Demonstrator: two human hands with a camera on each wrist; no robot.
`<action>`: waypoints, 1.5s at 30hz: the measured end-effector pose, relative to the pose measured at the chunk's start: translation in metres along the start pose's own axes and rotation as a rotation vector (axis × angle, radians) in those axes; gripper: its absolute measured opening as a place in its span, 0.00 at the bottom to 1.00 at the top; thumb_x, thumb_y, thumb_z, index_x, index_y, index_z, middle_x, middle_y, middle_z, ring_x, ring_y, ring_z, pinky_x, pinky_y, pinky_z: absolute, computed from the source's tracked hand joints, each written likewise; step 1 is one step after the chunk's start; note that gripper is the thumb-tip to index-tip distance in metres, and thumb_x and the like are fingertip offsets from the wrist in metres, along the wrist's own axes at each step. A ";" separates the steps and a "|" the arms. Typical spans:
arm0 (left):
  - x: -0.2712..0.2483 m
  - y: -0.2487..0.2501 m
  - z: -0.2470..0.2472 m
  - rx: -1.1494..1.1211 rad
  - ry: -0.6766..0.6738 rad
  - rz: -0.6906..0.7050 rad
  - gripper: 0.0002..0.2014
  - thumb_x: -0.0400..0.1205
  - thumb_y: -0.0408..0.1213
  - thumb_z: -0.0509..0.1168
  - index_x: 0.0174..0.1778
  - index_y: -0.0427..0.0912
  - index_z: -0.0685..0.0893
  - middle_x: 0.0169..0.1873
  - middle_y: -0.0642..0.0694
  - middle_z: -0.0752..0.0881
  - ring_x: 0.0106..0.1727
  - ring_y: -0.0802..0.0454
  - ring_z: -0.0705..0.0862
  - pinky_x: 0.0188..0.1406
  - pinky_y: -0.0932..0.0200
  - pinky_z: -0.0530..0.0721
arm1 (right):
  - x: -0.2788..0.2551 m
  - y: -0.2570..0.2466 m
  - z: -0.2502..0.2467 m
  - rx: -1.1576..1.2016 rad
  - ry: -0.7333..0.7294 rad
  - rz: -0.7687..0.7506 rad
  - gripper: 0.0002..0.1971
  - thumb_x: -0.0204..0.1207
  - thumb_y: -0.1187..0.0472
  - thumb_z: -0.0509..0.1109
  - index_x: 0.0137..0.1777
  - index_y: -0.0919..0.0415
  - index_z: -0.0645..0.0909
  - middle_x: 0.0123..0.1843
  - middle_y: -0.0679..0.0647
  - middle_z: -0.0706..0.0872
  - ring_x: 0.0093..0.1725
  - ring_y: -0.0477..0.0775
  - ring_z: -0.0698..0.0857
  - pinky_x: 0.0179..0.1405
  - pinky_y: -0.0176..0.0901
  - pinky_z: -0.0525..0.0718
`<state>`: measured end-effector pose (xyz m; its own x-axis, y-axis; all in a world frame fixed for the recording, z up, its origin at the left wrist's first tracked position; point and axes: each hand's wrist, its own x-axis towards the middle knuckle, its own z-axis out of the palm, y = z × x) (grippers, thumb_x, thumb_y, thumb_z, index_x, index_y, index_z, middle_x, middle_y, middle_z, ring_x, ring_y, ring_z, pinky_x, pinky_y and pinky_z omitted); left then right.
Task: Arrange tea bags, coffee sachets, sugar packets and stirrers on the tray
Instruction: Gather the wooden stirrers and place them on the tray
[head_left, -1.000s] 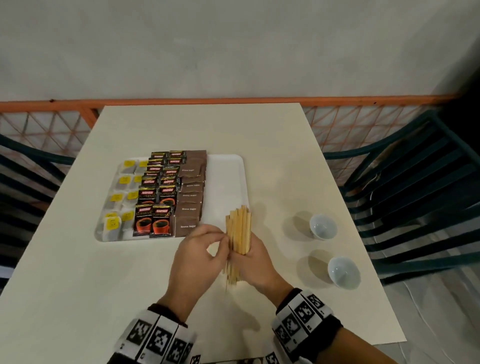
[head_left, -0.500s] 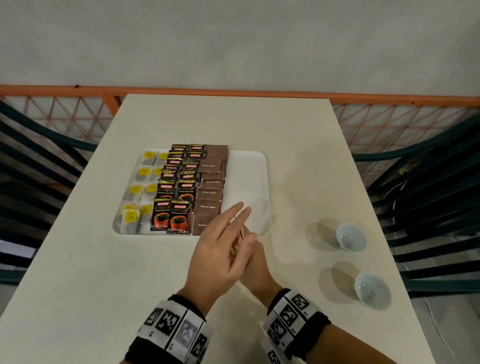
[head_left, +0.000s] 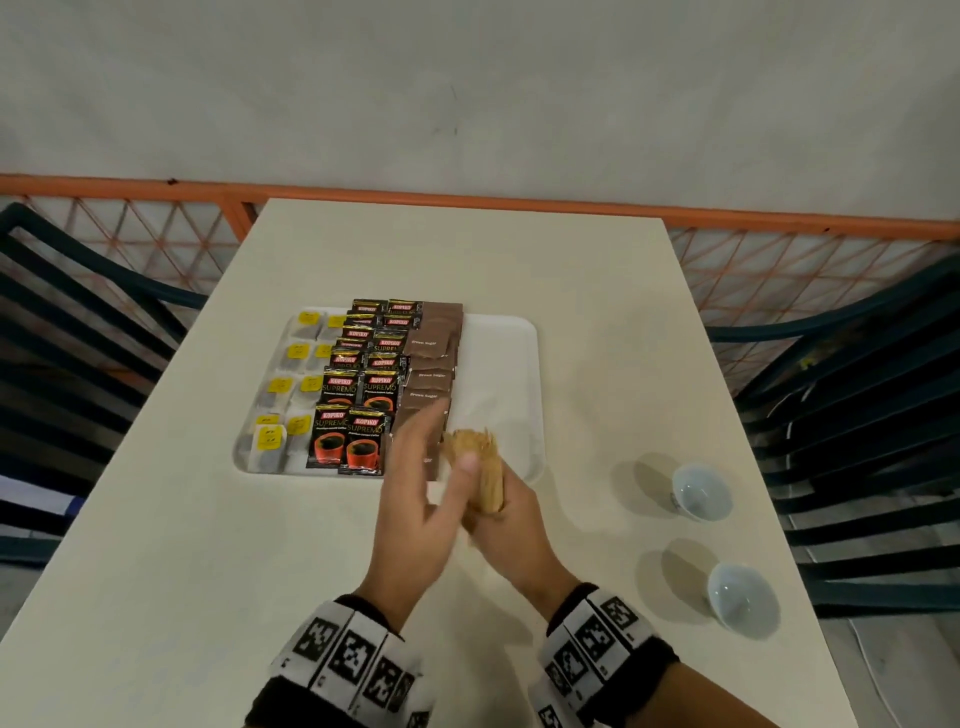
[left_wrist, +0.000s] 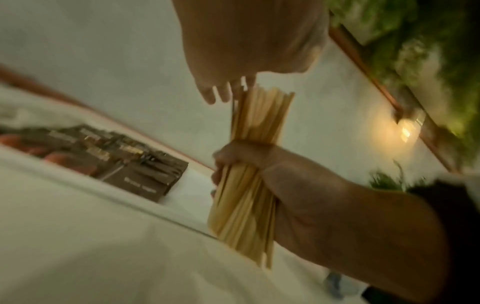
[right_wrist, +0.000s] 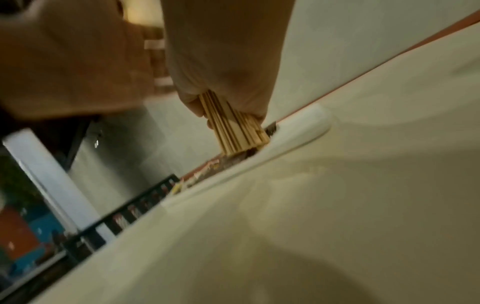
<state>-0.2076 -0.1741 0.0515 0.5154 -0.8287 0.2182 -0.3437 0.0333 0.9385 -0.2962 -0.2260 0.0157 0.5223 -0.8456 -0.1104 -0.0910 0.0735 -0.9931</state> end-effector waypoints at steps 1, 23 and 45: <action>0.000 -0.002 0.000 -0.147 0.070 -0.176 0.26 0.78 0.57 0.56 0.70 0.49 0.73 0.66 0.54 0.78 0.70 0.59 0.75 0.67 0.63 0.74 | 0.001 -0.008 -0.002 0.002 0.041 -0.032 0.12 0.71 0.67 0.73 0.46 0.48 0.81 0.37 0.43 0.87 0.37 0.40 0.84 0.37 0.34 0.84; -0.008 0.002 -0.029 -0.524 -0.037 -0.641 0.22 0.85 0.53 0.50 0.59 0.45 0.84 0.46 0.43 0.90 0.45 0.50 0.86 0.43 0.57 0.81 | -0.003 -0.047 0.026 -0.107 -0.052 -0.005 0.11 0.69 0.62 0.74 0.51 0.51 0.81 0.41 0.43 0.85 0.40 0.42 0.86 0.41 0.35 0.87; 0.081 -0.020 -0.057 -0.253 -0.278 -0.606 0.19 0.77 0.46 0.69 0.60 0.55 0.68 0.49 0.57 0.83 0.47 0.64 0.82 0.36 0.69 0.78 | 0.039 -0.039 0.050 -0.070 0.057 0.400 0.04 0.69 0.68 0.70 0.39 0.58 0.79 0.34 0.54 0.85 0.23 0.49 0.79 0.25 0.39 0.79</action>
<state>-0.1142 -0.2096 0.0653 0.3269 -0.8532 -0.4064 0.1503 -0.3776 0.9137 -0.2298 -0.2348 0.0483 0.3863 -0.7856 -0.4833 -0.3358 0.3683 -0.8670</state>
